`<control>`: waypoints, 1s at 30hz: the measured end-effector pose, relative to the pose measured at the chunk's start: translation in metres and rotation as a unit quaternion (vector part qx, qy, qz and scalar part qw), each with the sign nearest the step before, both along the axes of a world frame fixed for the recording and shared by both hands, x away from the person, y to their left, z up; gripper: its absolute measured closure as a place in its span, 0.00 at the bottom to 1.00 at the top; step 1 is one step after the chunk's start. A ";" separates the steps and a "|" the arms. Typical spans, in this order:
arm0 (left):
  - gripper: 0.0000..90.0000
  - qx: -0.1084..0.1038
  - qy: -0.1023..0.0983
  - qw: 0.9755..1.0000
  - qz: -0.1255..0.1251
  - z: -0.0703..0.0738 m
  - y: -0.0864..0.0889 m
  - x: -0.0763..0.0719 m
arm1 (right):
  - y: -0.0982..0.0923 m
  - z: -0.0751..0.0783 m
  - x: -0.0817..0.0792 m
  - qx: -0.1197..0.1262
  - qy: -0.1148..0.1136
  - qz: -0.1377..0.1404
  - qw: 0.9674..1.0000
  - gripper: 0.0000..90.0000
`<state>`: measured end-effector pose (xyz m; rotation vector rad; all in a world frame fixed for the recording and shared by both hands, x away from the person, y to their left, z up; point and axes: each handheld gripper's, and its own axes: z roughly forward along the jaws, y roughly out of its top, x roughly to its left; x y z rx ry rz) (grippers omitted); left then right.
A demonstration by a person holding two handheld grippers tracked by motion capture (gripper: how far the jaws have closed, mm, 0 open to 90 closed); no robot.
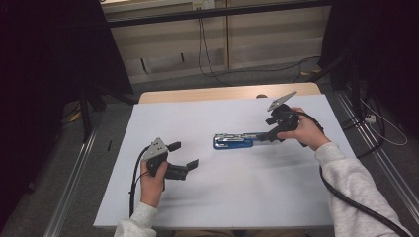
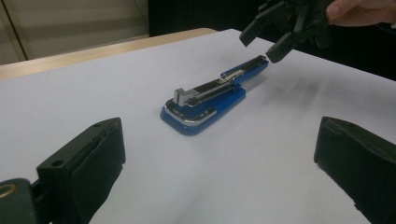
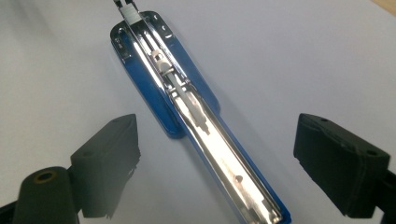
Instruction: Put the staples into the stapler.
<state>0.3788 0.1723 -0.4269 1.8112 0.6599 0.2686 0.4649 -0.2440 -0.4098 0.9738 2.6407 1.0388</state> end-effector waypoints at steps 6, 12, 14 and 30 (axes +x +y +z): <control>0.02 0.012 0.001 1.000 -0.004 0.001 -0.008 0.005 | -0.009 -0.008 -0.009 -0.005 -0.009 -0.019 1.000 0.14; 0.02 0.007 0.000 1.000 -0.005 0.001 -0.014 0.009 | -0.013 -0.015 -0.017 0.003 -0.009 -0.023 1.000 0.13; 0.02 0.014 0.001 1.000 -0.006 0.002 -0.016 0.012 | -0.017 -0.014 -0.020 0.002 -0.010 -0.030 0.999 0.12; 0.02 0.022 0.013 1.000 -0.007 -0.002 -0.037 0.030 | -0.040 -0.014 -0.035 0.017 -0.023 -0.073 0.997 0.10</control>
